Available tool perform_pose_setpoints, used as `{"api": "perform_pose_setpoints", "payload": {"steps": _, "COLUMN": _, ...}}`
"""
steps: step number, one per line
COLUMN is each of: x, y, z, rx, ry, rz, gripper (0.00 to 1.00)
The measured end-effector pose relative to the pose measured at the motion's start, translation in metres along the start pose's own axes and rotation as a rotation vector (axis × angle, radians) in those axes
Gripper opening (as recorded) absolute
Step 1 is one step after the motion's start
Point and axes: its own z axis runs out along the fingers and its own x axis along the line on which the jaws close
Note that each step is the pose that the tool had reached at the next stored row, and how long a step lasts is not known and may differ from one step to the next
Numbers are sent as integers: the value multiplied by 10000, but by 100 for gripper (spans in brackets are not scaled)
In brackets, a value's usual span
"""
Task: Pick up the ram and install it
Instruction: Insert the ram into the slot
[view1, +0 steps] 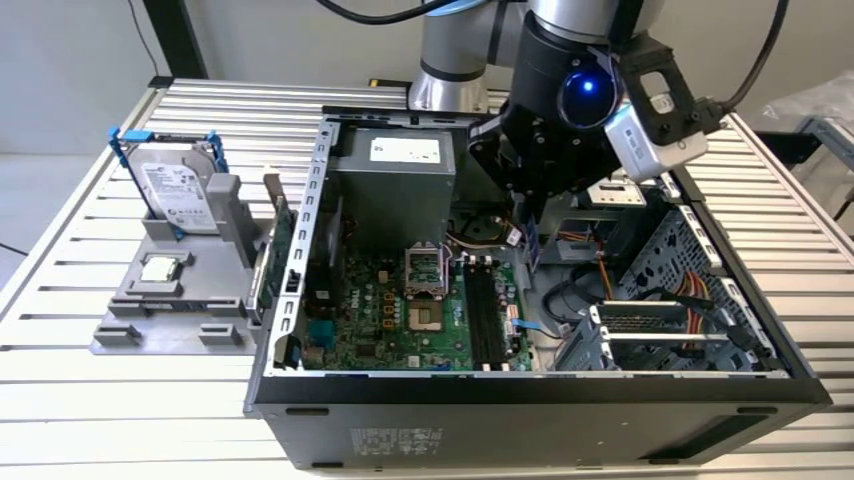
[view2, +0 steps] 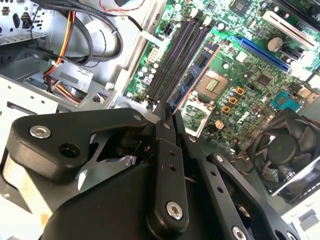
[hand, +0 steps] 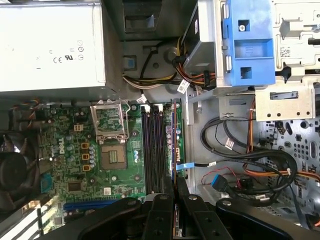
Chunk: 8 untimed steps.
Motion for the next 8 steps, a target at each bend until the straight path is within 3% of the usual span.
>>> {"api": "perform_pose_setpoints", "payload": {"steps": 8, "x": -20, "y": 1, "z": 36, "rx": -8, "ry": 7, "rz": 0, "gripper": 0}}
